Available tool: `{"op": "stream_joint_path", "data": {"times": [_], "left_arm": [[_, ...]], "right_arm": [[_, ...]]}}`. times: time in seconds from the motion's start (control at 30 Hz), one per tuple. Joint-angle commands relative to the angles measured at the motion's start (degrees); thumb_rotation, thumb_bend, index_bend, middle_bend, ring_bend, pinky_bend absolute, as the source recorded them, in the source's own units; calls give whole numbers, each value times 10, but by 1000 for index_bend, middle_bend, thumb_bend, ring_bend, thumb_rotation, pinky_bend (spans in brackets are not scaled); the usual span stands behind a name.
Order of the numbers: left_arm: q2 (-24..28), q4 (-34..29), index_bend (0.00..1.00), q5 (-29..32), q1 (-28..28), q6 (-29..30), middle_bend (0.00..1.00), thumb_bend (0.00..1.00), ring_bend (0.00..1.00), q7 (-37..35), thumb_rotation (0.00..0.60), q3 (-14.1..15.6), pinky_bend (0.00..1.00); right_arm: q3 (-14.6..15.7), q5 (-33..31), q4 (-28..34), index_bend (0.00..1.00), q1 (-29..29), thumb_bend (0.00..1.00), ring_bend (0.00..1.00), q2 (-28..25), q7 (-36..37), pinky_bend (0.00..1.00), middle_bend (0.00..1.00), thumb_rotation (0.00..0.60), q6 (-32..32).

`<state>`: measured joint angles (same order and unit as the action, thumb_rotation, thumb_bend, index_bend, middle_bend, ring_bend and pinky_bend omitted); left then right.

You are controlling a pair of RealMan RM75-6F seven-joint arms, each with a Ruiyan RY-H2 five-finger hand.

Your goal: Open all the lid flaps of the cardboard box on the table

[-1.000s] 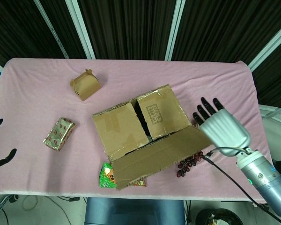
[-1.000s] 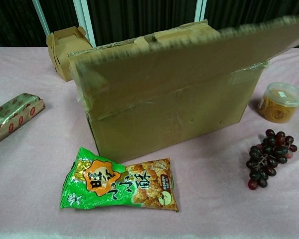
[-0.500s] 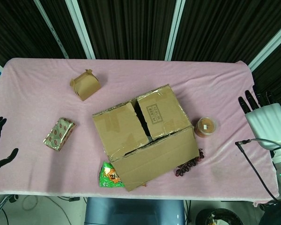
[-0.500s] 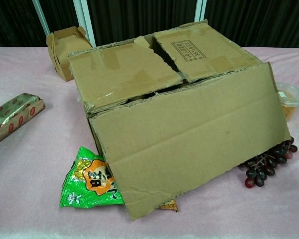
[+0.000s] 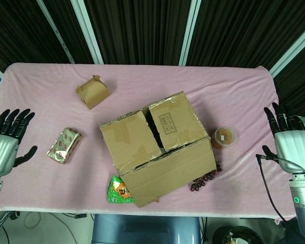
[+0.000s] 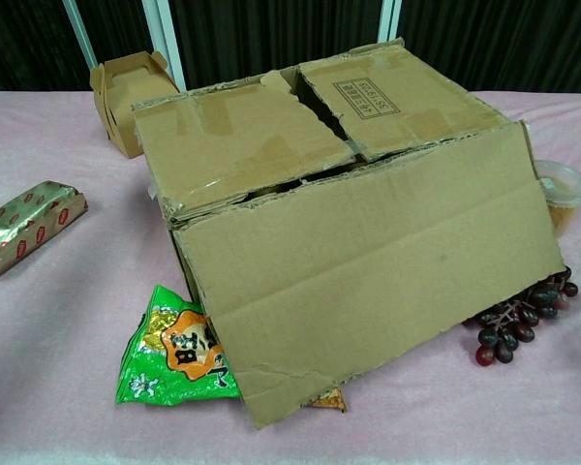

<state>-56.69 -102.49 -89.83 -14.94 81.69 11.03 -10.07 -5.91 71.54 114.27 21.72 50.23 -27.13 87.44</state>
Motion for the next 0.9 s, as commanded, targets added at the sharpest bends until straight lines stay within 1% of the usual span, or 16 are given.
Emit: {"op": "stream_joint_path", "data": {"times": [0.03,0.17,0.23,0.27,0.33,0.4,0.47,0.5,0.63,0.73,0.9], "left_arm": [[36,-49,29,9,-52,-68,59,254,10,50,600,-24,0],[63,-84,48,37,-115,-154,63,303,9,96,600,-50,16],[68,-94,49,54,-142,-188,65,330,9,111,600,-61,52],[71,-98,50,70,-164,-215,68,350,10,120,600,-70,67],[71,-99,57,92,-194,-254,75,398,10,131,600,-81,74],[70,-95,70,126,-235,-307,81,454,14,146,600,-92,83],[66,-89,84,149,-264,-341,89,507,26,160,600,-98,97],[62,-82,91,164,-288,-366,95,534,32,173,600,-101,103],[45,-59,132,205,-353,-427,139,613,71,210,600,-105,154],[29,-45,168,236,-390,-457,173,643,95,229,600,-102,178],[-6,-17,182,283,-447,-492,188,659,106,259,600,-88,191]], "right_arm": [[1,15,-49,0,-23,275,0,52,39,224,0,600,26],[3,18,-112,0,-38,274,0,107,71,224,0,600,35],[5,22,-136,0,-39,280,0,122,84,224,0,600,28],[5,25,-155,0,-39,287,0,133,89,224,0,600,25],[3,33,-181,0,-39,302,0,150,101,224,0,600,25],[4,42,-214,0,-39,311,0,170,118,224,0,600,22],[5,50,-240,0,-39,316,0,185,130,224,0,600,19],[5,55,-258,0,-39,316,0,195,139,224,0,600,16],[3,71,-299,0,-40,315,0,218,172,224,0,600,17],[0,71,-316,0,-42,315,0,226,191,224,0,600,14],[-6,71,-332,0,-43,316,0,234,214,224,0,600,7]]}}
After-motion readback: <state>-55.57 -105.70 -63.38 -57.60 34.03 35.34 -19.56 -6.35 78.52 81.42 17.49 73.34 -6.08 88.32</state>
